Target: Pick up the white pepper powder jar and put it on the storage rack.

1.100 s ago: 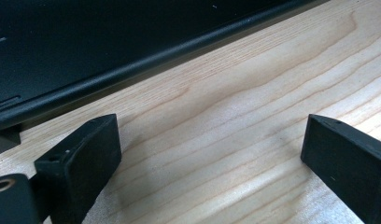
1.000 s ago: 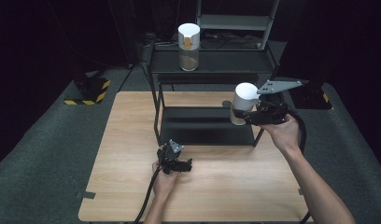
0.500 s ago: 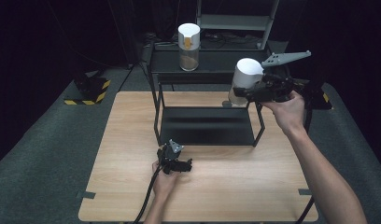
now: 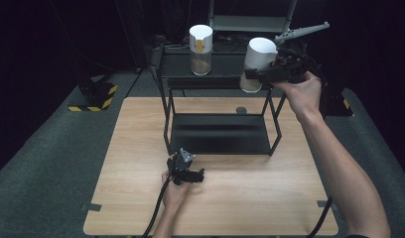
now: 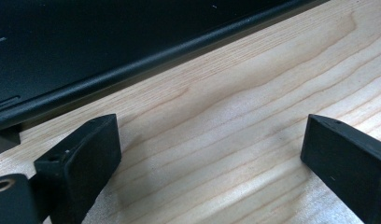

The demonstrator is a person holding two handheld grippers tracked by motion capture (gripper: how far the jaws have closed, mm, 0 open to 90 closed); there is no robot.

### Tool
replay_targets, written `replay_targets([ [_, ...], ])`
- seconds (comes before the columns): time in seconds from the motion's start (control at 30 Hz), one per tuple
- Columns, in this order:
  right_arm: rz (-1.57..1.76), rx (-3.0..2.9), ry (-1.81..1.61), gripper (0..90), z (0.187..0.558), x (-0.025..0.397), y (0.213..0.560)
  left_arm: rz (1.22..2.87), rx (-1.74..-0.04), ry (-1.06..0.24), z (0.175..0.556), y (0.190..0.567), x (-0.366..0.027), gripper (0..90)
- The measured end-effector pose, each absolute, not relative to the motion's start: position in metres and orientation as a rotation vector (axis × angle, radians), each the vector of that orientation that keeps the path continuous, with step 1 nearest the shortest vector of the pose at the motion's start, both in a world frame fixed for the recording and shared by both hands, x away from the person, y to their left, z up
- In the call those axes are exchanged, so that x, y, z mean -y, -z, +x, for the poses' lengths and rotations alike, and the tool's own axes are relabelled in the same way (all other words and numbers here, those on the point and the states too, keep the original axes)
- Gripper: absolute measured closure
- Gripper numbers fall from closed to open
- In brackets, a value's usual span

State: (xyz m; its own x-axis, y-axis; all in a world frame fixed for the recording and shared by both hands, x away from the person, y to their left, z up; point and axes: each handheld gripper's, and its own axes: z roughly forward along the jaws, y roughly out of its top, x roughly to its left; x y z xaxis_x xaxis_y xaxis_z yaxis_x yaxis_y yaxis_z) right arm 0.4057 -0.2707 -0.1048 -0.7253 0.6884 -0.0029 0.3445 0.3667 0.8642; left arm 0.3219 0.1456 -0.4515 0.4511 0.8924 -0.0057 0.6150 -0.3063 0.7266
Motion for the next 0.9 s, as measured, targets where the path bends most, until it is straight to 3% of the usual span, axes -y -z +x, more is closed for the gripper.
replay_targets([
  [0.9,1.125,-2.140,-1.134,30.2,0.456,0.203,0.097,2.035,-1.256,-0.531,0.322,0.452,-0.146,5.0],
])
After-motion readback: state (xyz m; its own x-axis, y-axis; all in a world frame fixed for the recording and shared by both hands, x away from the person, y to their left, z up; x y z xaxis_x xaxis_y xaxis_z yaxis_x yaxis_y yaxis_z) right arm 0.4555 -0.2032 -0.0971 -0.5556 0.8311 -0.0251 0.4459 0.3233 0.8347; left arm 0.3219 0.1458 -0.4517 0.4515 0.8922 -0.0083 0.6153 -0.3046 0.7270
